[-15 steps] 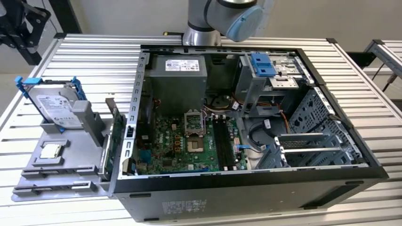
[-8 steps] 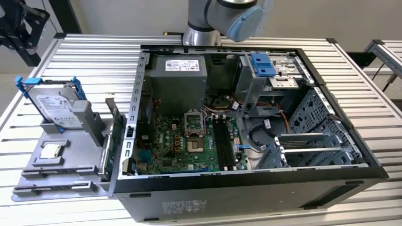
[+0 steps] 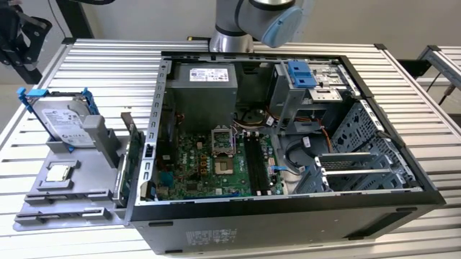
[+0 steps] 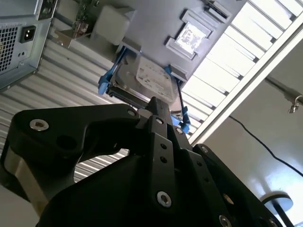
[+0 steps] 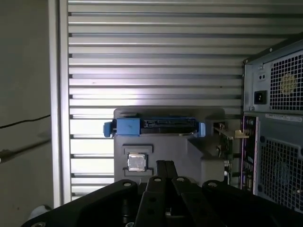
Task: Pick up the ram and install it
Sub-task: 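Reach for the ram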
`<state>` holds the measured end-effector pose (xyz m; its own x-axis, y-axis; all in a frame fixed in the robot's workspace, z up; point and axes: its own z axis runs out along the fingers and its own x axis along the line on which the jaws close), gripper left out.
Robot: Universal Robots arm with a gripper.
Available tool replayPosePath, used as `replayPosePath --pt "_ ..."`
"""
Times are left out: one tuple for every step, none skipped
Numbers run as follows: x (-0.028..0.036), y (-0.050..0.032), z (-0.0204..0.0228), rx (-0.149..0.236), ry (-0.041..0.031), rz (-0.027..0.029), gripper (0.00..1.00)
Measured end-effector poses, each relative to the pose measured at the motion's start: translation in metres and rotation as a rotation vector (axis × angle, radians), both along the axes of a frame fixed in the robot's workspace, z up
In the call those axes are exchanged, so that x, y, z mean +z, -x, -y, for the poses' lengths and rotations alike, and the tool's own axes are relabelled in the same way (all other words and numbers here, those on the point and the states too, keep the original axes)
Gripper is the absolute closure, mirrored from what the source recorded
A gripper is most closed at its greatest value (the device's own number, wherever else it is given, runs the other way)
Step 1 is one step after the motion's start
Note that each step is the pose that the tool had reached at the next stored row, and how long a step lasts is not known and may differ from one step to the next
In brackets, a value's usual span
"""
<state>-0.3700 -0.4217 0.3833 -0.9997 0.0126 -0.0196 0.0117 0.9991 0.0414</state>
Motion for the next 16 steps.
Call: replayPosePath --pt "-0.0002 0.0002 0.0017 0.0 0.001 -0.0006 1.0" --pt "-0.0003 0.0005 0.0035 0.0 0.0033 -0.0014 1.0" --pt "-0.0004 0.0007 0.0054 0.0 0.0063 -0.002 1.0" --pt "-0.0005 0.0009 0.0073 0.0 0.0095 -0.003 1.0" --pt "-0.0006 0.0011 0.0092 0.0 0.0122 -0.0038 1.0" --pt "-0.0007 0.0012 0.0117 0.0 0.0149 -0.0049 1.0" --pt "-0.0008 0.0013 0.0147 0.0 0.0163 -0.0055 1.0" --pt "-0.0009 0.0014 0.018 0.0 0.0169 -0.0059 1.0" --pt "-0.0011 0.0015 0.0218 0.0 0.0171 -0.0061 1.0" --pt "-0.0013 0.0016 0.0255 0.0 0.0172 -0.0062 1.0" --pt "-0.0015 0.0017 0.0288 0.0 0.0173 -0.0063 1.0" --pt "-0.0018 0.0018 0.0319 0.0 0.0174 -0.0064 1.0" --pt "-0.0022 0.002 0.0348 0.0 0.0177 -0.0064 1.0" --pt "-0.0026 0.0021 0.0377 0.0 0.0179 -0.0064 1.0" --pt "-0.003 0.0022 0.0406 0.0 0.0181 -0.0063 1.0" --pt "-0.0034 0.0024 0.0435 0.0 0.0185 -0.0064 1.0"
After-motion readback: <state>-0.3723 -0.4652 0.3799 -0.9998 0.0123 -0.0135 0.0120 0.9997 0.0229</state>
